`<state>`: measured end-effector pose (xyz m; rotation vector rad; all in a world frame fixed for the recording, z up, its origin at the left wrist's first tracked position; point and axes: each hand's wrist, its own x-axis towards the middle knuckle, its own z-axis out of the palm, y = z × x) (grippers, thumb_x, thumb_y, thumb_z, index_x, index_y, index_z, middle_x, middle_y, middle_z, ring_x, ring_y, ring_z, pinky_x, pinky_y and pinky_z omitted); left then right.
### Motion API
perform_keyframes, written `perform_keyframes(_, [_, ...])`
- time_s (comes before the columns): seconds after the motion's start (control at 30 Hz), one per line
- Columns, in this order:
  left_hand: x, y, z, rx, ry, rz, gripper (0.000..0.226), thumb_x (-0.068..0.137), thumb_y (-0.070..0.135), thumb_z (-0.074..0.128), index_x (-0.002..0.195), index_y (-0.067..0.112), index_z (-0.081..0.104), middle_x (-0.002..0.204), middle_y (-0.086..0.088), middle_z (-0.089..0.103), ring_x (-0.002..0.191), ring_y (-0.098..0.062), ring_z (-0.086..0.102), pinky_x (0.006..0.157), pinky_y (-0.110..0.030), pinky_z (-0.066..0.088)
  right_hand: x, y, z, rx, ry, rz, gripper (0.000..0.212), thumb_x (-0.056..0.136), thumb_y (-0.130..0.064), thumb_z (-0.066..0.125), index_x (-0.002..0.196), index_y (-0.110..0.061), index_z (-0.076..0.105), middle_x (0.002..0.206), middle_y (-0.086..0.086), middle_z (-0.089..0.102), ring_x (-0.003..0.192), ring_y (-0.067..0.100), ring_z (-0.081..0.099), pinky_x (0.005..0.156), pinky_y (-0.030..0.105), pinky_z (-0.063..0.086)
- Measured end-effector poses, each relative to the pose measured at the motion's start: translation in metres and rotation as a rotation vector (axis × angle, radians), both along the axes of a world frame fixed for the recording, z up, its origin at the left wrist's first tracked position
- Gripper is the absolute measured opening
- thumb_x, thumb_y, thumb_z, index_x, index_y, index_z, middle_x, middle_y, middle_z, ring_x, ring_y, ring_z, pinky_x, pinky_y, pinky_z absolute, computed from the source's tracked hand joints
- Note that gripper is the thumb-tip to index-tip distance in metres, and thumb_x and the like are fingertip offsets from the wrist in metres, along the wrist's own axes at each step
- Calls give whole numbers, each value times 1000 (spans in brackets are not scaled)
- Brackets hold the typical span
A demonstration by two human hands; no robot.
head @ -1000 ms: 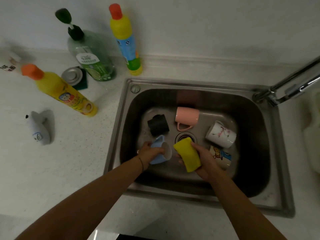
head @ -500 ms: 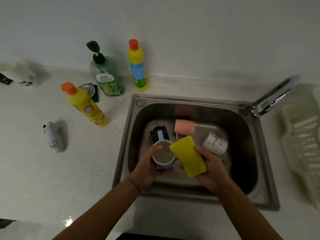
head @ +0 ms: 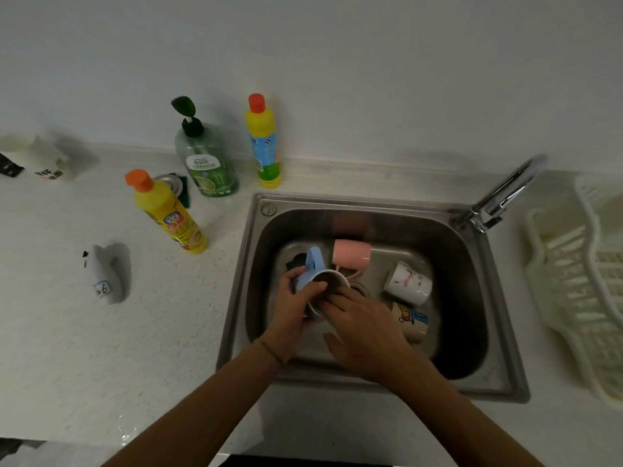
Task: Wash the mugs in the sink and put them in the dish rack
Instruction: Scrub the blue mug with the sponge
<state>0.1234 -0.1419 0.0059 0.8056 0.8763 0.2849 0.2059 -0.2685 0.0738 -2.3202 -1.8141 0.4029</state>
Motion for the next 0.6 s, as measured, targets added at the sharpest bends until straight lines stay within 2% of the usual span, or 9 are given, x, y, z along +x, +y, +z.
perform_keyframes(0.1, [1,-1,-1,-29,-26,0,83,62,32,86,135,32,47,142,-11,49,121,-36,59,72,-33,61,6,4,-3,-20,54,7,53,97,-27,59,147,-23,44,149,-1,49,132,16,48,99,30,51])
perform_keyframes(0.27, [4,-6,2,-99,-41,-45,87,73,22,83,146,32,37,143,-15,50,123,-38,59,75,-39,60,9,12,-10,-53,-14,14,45,97,-27,60,140,-21,49,135,2,61,119,19,57,89,36,55])
perform_keyframes(0.37, [-3,11,10,-123,0,-209,92,70,40,85,148,39,36,146,-12,48,128,-36,55,78,-47,61,18,5,-4,-122,-91,164,47,97,-20,57,143,-19,47,138,5,58,122,24,54,91,40,53])
perform_keyframes(0.47, [-7,25,17,-49,100,-362,78,70,53,79,139,39,47,142,-9,48,127,-34,54,88,-54,60,25,-1,-1,-204,-157,297,53,97,-19,60,147,-16,44,144,9,53,132,27,48,103,43,47])
perform_keyframes(0.6, [-4,16,13,-142,148,-351,87,54,70,87,128,26,69,134,-15,63,124,-37,60,85,-52,60,26,0,-2,-238,-181,351,52,95,-19,62,145,-14,46,141,11,55,129,27,49,103,43,48])
